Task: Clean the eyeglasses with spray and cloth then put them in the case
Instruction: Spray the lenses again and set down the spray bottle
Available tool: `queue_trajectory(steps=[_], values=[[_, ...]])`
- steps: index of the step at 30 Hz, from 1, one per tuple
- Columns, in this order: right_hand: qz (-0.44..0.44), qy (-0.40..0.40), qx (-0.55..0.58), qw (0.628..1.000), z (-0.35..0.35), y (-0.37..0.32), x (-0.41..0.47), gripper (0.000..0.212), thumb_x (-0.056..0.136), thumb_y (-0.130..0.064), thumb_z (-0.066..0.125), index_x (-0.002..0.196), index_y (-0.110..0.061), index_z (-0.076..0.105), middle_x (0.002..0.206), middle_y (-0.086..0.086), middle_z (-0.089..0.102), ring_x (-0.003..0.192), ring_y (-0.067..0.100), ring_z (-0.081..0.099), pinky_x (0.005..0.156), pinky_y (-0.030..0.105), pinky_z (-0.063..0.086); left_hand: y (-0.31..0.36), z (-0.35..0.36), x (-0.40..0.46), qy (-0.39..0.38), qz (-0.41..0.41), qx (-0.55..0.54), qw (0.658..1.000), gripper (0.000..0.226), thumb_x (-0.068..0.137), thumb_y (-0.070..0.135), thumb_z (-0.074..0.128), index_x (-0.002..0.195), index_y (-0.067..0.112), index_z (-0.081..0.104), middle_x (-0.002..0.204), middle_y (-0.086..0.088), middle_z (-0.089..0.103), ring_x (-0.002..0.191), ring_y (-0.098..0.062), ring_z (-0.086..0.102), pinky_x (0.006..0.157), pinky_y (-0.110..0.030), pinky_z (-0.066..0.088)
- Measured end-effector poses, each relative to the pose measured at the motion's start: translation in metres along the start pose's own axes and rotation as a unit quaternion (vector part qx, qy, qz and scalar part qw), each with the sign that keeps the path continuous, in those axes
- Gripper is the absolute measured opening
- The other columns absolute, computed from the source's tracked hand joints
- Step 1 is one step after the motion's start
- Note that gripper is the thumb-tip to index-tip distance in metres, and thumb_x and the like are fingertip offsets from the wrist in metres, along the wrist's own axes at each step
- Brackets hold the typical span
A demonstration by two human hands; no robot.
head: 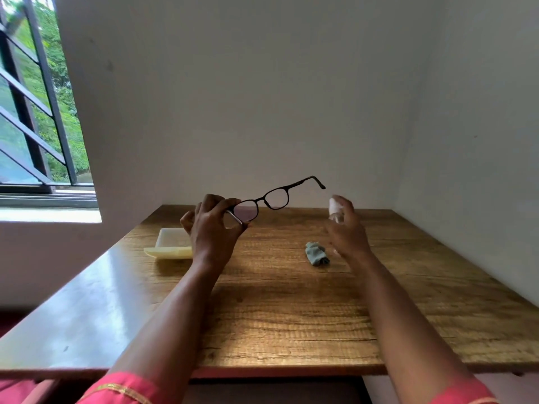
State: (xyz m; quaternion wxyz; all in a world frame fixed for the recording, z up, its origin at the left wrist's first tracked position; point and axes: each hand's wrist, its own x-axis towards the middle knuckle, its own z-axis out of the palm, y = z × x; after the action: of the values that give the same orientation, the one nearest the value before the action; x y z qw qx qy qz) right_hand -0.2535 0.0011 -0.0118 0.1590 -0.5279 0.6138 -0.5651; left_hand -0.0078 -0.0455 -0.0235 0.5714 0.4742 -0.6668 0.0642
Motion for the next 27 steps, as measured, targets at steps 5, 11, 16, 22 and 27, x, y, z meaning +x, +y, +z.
queue_trajectory(steps=[5, 11, 16, 22, 27], values=[[0.097, -0.222, 0.219, 0.945, 0.0, -0.01, -0.007, 0.062, 0.084, 0.009, 0.061, 0.135, -0.025, 0.055, 0.102, 0.019, 0.061, 0.059, 0.015, 0.055, 0.046, 0.025, 0.044, 0.0, 0.0, 0.001, 0.011, -0.008, -0.003, 1.0, 0.049, 0.058, 0.029, 0.089, 0.104, 0.027, 0.072, 0.1, 0.005, 0.058, 0.097, -0.019, 0.056, 0.086, -0.053, 0.039], [0.081, -0.329, 0.277, 0.899, -0.005, -0.019, -0.013, 0.057, 0.09, 0.002, 0.052, 0.137, -0.031, 0.054, 0.089, 0.012, 0.059, 0.054, 0.015, 0.05, 0.041, 0.021, 0.038, 0.0, 0.0, 0.001, 0.004, -0.009, -0.007, 1.0, 0.049, 0.059, 0.03, 0.089, 0.104, 0.027, 0.072, 0.101, 0.005, 0.058, 0.09, -0.019, 0.058, 0.084, -0.053, 0.04], [0.044, -0.37, 0.295, 0.88, -0.005, -0.018, -0.013, 0.063, 0.084, -0.006, 0.056, 0.141, -0.03, 0.048, 0.083, 0.01, 0.065, 0.048, 0.011, 0.047, 0.041, 0.021, 0.035, 0.002, -0.001, 0.0, -0.004, -0.007, -0.004, 1.0, 0.049, 0.059, 0.028, 0.089, 0.105, 0.026, 0.072, 0.101, 0.005, 0.057, 0.098, -0.019, 0.057, 0.087, -0.048, 0.037], [0.034, -0.348, 0.273, 0.896, 0.003, -0.014, -0.012, 0.06, 0.089, 0.0, 0.052, 0.134, -0.04, 0.053, 0.085, 0.006, 0.058, 0.055, 0.013, 0.046, 0.045, 0.023, 0.035, 0.004, -0.001, 0.0, -0.016, -0.006, 0.005, 1.0, 0.048, 0.06, 0.03, 0.088, 0.105, 0.027, 0.072, 0.101, 0.006, 0.056, 0.1, -0.017, 0.055, 0.088, -0.05, 0.037], [0.004, -0.301, 0.227, 0.926, 0.011, -0.018, -0.019, 0.058, 0.096, -0.004, 0.052, 0.133, -0.048, 0.048, 0.113, 0.01, 0.051, 0.066, 0.018, 0.056, 0.05, 0.028, 0.044, 0.003, -0.001, -0.001, -0.021, -0.004, 0.013, 1.0, 0.047, 0.06, 0.034, 0.088, 0.104, 0.028, 0.072, 0.102, 0.007, 0.056, 0.103, -0.015, 0.054, 0.088, -0.042, 0.028]])
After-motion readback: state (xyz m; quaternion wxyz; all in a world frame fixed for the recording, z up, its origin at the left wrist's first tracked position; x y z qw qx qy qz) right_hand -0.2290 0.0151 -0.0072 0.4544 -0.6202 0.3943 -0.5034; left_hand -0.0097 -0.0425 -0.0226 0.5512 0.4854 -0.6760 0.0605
